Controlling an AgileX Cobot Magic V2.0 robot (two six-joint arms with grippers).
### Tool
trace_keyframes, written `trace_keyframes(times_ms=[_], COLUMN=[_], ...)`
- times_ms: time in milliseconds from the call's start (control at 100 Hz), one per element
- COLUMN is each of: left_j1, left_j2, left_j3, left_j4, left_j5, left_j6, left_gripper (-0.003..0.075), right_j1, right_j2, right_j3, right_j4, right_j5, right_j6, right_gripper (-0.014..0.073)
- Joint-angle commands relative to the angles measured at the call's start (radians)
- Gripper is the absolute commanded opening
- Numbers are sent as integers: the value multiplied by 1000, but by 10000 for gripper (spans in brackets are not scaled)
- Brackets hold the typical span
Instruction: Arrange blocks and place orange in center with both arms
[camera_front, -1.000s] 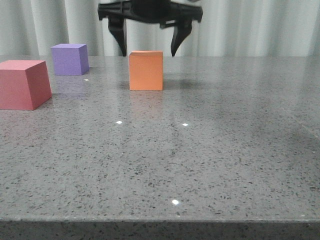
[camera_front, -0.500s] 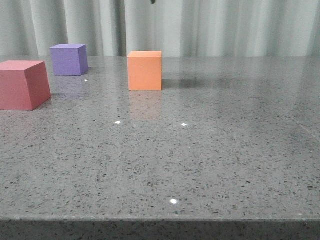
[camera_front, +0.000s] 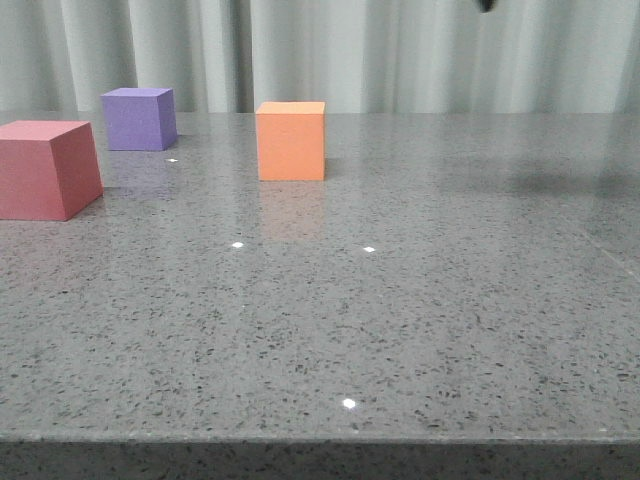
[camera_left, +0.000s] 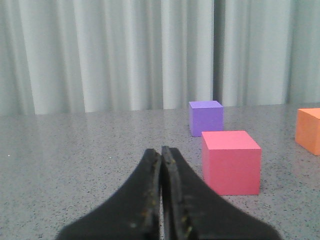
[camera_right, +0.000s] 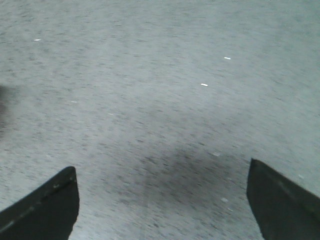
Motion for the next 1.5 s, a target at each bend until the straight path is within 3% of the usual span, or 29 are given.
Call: trace_keyframes(times_ms=[0, 240, 440, 700, 1490], left_j1=[-6, -6, -6, -6, -6], left_j2=[-32, -32, -32, -32, -32], left_j3=[42, 42, 42, 42, 42], left_j4=[-4, -4, -4, -4, -4], left_j5=[-79, -79, -79, -79, -79], left_j6=[-6, -6, -6, -6, -6], left_gripper=[-19, -19, -19, -19, -19], right_j1=[-54, -162, -172, -172, -172], right_j2=[-152, -426, -663, -908, -966], right_j3=[105, 466, 746, 996, 1046], right_j4=[-41, -40, -40, -41, -41], right_j5=[-129, -357, -599, -761, -830], right_j6=[7, 34, 48, 48, 48], right_gripper=[666, 666, 666, 666, 666])
